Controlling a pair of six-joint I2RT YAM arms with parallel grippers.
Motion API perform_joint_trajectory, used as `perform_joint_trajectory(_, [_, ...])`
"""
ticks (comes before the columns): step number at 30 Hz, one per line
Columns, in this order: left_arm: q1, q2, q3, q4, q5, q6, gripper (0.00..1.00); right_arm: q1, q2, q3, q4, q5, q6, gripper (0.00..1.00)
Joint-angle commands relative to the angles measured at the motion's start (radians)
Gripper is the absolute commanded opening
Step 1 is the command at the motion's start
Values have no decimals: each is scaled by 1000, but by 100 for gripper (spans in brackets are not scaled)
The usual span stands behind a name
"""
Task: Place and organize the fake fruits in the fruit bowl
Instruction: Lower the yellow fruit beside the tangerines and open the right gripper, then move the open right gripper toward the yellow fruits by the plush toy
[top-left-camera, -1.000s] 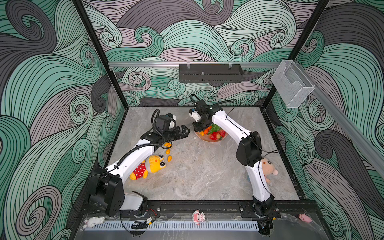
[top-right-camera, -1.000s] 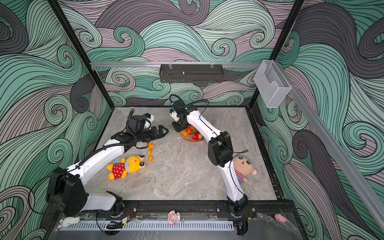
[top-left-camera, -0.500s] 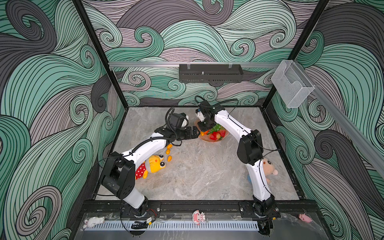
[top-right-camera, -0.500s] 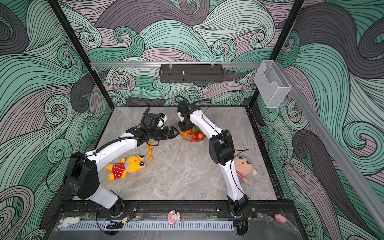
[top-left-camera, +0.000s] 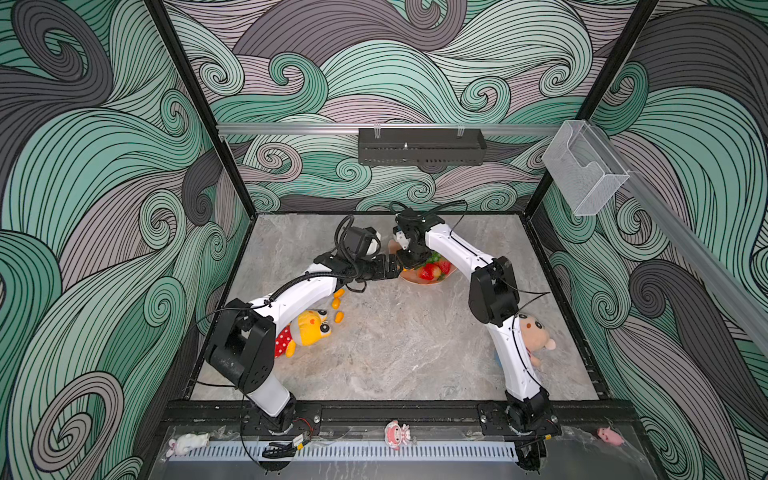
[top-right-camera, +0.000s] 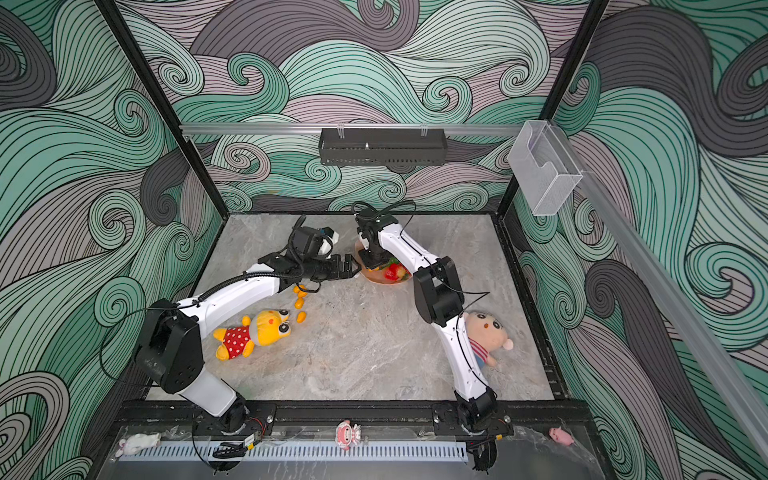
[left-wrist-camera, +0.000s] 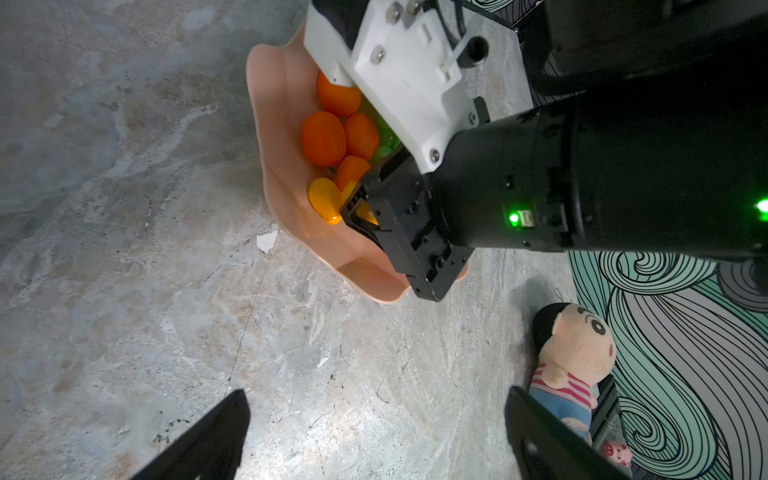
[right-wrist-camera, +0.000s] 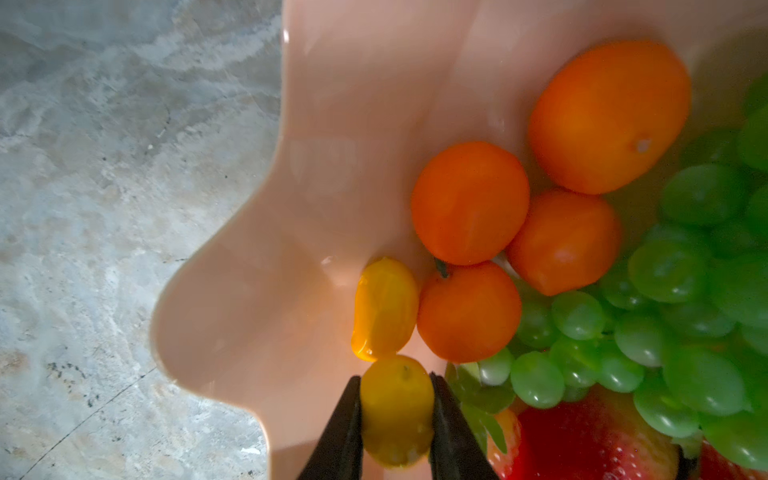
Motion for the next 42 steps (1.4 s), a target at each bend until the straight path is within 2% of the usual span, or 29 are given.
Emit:
perform_joint_trajectory(1, [-8, 3, 32, -24, -19, 17, 99, -7, 18, -7, -13, 10, 9, 26])
perform_joint_trajectory(10, [-10, -6, 20, -22, -23, 16, 99, -8, 16, -9, -15, 7, 9, 35])
perform_joint_trajectory(19, [-10, -35, 20, -45, -26, 12, 99, -8, -27, -17, -13, 4, 11, 37])
perform_joint_trajectory(26, [-10, -166, -15, -103, -47, 34, 99, -3, -122, -50, -6, -26, 27, 40])
perform_joint_trajectory(30, [-10, -244, -44, -174, -71, 47, 99, 21, -206, -122, 38, -32, 61, 40])
perform_joint_trajectory(35, [-7, -349, -131, -199, -94, 31, 99, 79, -304, -252, 117, -27, 146, 40])
perform_joint_trajectory(42, [5, -574, -293, -236, -213, -21, 99, 182, -425, -424, 239, -4, 315, 39])
